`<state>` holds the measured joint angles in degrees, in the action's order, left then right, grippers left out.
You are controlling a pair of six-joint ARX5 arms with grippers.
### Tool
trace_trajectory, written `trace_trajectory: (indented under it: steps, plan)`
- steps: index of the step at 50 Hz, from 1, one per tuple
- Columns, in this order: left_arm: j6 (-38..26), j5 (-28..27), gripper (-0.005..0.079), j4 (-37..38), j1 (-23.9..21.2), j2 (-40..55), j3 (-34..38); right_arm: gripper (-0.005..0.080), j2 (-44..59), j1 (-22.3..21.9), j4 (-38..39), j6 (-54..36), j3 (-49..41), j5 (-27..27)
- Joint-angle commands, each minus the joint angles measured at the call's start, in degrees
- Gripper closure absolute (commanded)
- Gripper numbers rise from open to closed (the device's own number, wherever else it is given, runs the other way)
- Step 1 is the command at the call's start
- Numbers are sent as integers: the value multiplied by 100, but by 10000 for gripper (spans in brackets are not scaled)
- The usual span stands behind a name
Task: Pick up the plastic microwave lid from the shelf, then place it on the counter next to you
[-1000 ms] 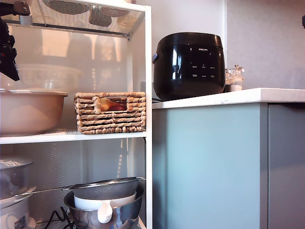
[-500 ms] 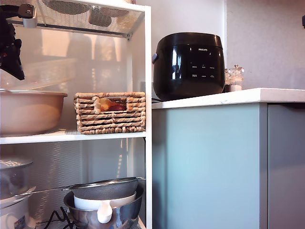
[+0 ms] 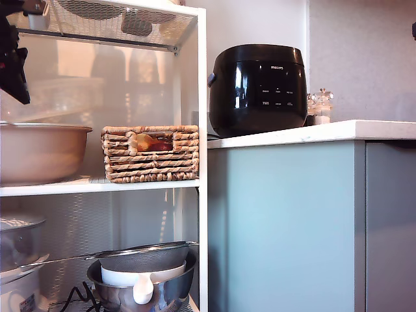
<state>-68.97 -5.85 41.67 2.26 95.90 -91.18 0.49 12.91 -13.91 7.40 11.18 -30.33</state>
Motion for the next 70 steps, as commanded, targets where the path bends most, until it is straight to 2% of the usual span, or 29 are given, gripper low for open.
trace_trajectory:
  steps: [1, 10, 40, 50, 70]
  plan:
    - [44, 37, 763, 15, -48, 114, -142, 764, 37, 22, 11, -37, -7, 79]
    - [164, 70, 763, 378, -291, 111, -240, 764, 37, 22, -13, -37, -7, 136]
    - [463, 831, 763, 859, -1062, 0, -323, 764, 37, 22, -13, -37, -7, 245]
    - [516, 916, 763, 1073, -1311, -44, -529, 764, 37, 22, -13, -37, -7, 243]
    - [1047, 1106, 763, 1838, -1676, -79, -1049, 764, 37, 22, -13, -37, -7, 245]
